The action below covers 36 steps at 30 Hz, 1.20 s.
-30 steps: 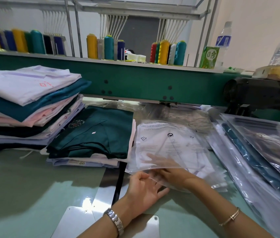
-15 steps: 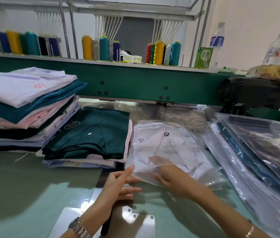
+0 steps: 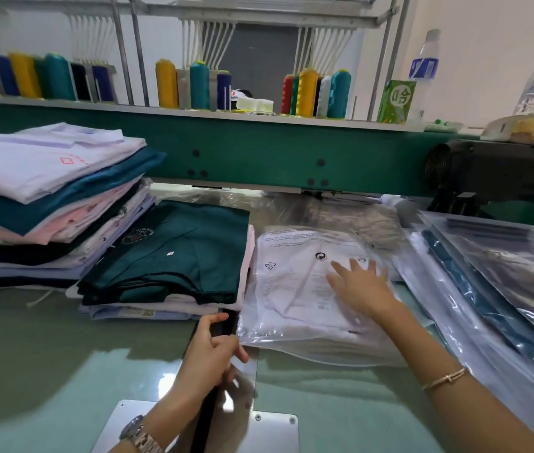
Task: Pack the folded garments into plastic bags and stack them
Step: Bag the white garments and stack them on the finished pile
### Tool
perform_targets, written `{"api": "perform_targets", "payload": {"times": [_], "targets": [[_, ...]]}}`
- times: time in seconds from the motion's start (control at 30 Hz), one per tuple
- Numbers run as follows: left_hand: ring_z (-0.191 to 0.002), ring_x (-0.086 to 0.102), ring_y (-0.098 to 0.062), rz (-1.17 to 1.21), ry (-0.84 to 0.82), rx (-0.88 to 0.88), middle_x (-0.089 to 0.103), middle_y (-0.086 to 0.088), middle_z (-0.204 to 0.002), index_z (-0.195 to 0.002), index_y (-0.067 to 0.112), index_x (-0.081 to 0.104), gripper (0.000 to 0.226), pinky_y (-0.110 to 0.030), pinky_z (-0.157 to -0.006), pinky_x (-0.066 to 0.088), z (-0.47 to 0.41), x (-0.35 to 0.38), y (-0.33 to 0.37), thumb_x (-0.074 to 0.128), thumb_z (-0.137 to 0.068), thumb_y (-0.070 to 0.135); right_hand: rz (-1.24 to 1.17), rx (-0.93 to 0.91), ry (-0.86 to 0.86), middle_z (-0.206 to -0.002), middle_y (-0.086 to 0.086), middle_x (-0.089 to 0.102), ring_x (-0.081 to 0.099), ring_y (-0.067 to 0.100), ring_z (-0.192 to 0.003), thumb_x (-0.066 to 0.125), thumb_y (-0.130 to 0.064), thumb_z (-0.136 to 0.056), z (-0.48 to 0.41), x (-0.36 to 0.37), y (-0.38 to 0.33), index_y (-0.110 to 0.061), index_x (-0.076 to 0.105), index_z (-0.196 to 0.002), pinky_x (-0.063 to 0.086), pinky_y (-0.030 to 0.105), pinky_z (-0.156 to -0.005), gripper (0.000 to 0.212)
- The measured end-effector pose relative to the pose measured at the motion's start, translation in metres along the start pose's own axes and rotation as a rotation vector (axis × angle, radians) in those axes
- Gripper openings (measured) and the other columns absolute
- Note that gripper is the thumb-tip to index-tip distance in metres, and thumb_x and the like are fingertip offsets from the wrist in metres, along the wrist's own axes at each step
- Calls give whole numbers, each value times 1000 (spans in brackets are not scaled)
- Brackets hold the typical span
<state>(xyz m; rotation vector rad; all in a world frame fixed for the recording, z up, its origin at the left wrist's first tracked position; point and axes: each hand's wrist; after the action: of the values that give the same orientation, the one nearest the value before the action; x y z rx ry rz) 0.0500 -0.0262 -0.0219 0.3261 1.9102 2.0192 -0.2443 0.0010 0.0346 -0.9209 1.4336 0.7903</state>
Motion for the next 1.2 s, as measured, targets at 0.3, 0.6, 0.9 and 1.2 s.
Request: {"api": "perform_targets", "payload": {"times": [0.3, 0.6, 0.9, 1.2], "targets": [[-48, 34, -17, -240, 14, 17, 45, 0, -47, -73, 10, 40, 25, -31, -57, 31, -14, -17, 6, 57, -84, -4, -139, 74, -191, -161, 3, -15, -8, 40, -146, 5, -67, -93, -2, 48, 9, -42, -11, -150, 1, 63, -114, 64], [-82, 64, -9, -786, 120, 590, 67, 16, -88, -92, 30, 59, 6, -33, -79, 52, -99, 66, 104, 53, -91, 33, 80, 68, -138, -139, 11, 51, 45, 30, -129, 16, -50, -101, -51, -19, -18, -14, 50, -135, 19, 57, -113, 60], [-151, -2, -23, -1182, -69, 410, 1, -4, -164, -156, 17, 7, 51, -42, -122, 2, -231, 170, 73, 15, -107, 30, -77, -126, -58, -161, 5, 14, 6, 34, -148, 18, -37, -104, -153, -4, 0, -36, 11, -153, 1, 57, -118, 50], [-149, -16, -30, -1138, -78, 402, -8, 9, -163, -153, 47, 5, 54, -66, -112, -11, -262, 155, 35, 15, -100, 54, -172, -18, 90, -162, -3, -9, -11, 37, -147, -3, -77, -79, -172, 68, 20, -69, -8, -135, -7, 66, -110, 57]]}}
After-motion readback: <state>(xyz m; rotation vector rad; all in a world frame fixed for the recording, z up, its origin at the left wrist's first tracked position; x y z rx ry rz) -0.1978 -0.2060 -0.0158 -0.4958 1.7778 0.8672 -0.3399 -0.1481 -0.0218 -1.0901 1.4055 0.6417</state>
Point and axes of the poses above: each hand's wrist, its own z-axis away from the middle knuckle, its own x-axis out of the palm, y = z × x
